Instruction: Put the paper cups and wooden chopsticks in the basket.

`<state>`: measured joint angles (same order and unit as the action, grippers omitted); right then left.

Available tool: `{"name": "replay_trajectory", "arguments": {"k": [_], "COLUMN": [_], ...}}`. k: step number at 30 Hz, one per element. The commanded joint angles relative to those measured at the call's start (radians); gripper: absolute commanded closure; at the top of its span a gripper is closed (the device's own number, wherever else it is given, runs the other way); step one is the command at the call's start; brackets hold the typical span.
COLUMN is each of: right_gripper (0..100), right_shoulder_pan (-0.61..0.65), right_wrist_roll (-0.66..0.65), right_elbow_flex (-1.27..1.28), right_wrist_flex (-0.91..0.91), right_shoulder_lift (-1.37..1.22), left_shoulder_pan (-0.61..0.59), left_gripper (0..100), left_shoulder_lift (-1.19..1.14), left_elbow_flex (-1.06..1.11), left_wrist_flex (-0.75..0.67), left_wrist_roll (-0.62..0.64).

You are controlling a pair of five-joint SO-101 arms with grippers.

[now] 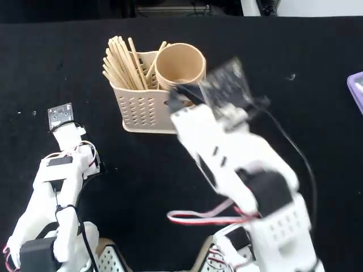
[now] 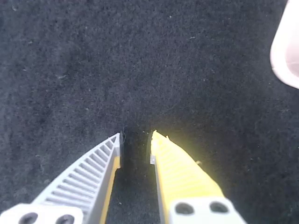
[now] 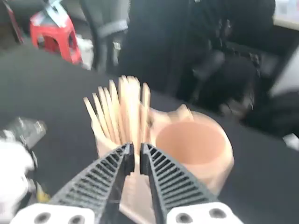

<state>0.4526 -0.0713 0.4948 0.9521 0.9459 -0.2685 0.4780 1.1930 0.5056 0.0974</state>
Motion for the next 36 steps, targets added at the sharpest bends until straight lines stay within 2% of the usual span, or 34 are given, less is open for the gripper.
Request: {"name": "replay_trajectory", "arguments": {"k": [1,6,13,17,20,27,32,36], "right_gripper": [93.9,94.2,94.2,94.2,94.2,94.2,93.9,93.9], "right_shoulder_pan": [-0.15,-0.341,-0.407,-0.41,-0.414,-0.41,-0.41,-0.41], "right_wrist_roll": [0.003,0.002,0.012,0.028,0.077,0.084,0.084,0.078], "right_elbow_flex": [0.222,0.532,0.886,0.94,0.96,1.056,1.078,1.092], "right_wrist_flex": [0.04,0.023,-0.124,-0.138,-0.155,-0.27,-0.298,-0.299], "right_shoulder_lift": [0.269,0.492,0.553,0.553,0.553,0.555,0.555,0.555], "left_shoulder_pan": [0.012,0.012,0.012,0.012,0.008,0.001,0.001,-0.001], "left_gripper": [88,88,89,89,98,97,97,97], "left_shoulder_lift": [0.009,0.009,0.011,0.011,0.011,0.012,0.018,0.132], "left_elbow_flex": [-0.047,-0.045,-0.045,-0.045,-0.047,-0.102,-0.122,-0.102], "left_wrist_flex": [-0.008,-0.005,-0.005,-0.003,-0.003,0.13,0.169,0.23], "left_wrist_roll": [-0.005,-0.005,-0.005,-0.005,-0.006,-0.006,-0.006,-0.006]}}
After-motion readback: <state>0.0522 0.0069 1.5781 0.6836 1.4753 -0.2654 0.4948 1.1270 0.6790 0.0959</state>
